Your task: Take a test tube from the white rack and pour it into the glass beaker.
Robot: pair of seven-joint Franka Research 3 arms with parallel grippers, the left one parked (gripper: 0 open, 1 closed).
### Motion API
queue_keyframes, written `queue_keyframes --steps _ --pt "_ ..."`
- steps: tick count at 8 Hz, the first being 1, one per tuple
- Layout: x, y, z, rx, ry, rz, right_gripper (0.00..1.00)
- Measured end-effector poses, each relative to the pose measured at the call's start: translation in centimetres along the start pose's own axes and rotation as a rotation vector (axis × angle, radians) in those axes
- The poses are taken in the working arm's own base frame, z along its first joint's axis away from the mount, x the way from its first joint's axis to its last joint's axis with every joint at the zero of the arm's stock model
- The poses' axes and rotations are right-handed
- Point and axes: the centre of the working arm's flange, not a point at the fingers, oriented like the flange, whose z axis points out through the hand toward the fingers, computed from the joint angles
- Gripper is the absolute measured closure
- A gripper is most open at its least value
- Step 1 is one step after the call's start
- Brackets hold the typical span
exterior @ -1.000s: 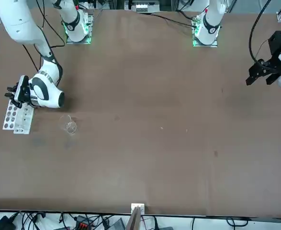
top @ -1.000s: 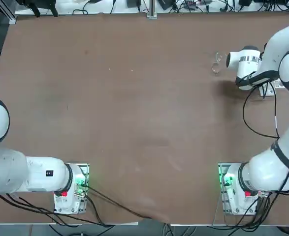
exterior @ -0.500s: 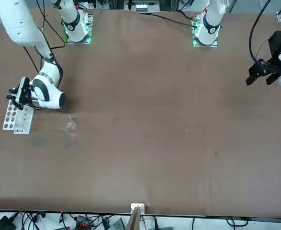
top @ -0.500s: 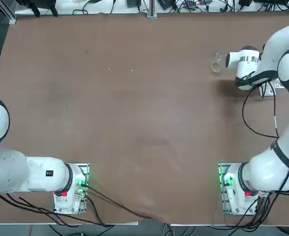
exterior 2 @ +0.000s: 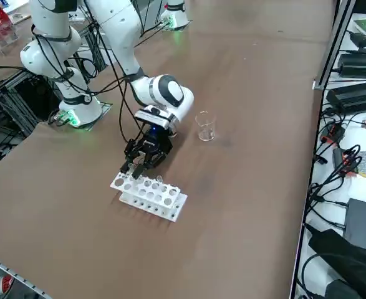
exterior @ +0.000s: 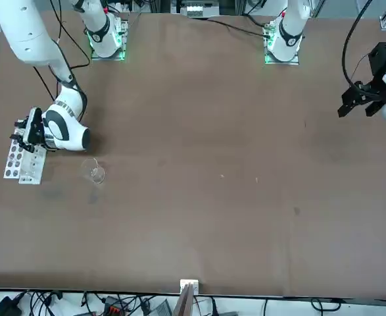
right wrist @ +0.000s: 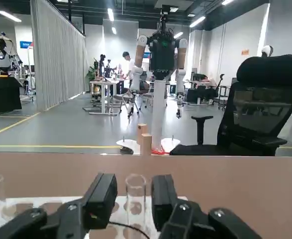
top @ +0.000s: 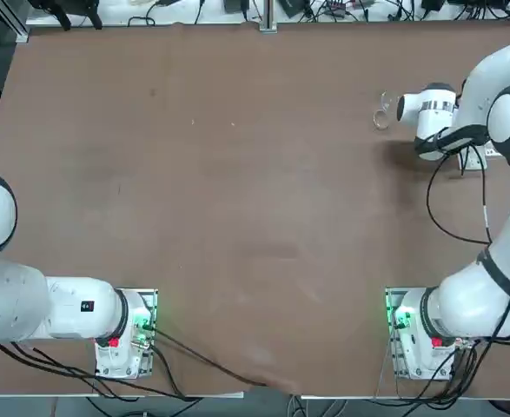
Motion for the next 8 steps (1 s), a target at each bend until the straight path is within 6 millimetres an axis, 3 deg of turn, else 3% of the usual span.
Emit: queue_keyframes --steps 2,4,6,8 --pt "0.0 0.0 0.0 0.0 0.0 0.001 0.37" --pt "0.3 -0.4 -0.3 0.005 0.002 0.01 0.04" --pt "2.0 -1.3 -1.0 0.012 0.007 0.005 0.01" --pt "5.3 -2.1 -2.6 -0.012 -0.035 -0.036 0.01"
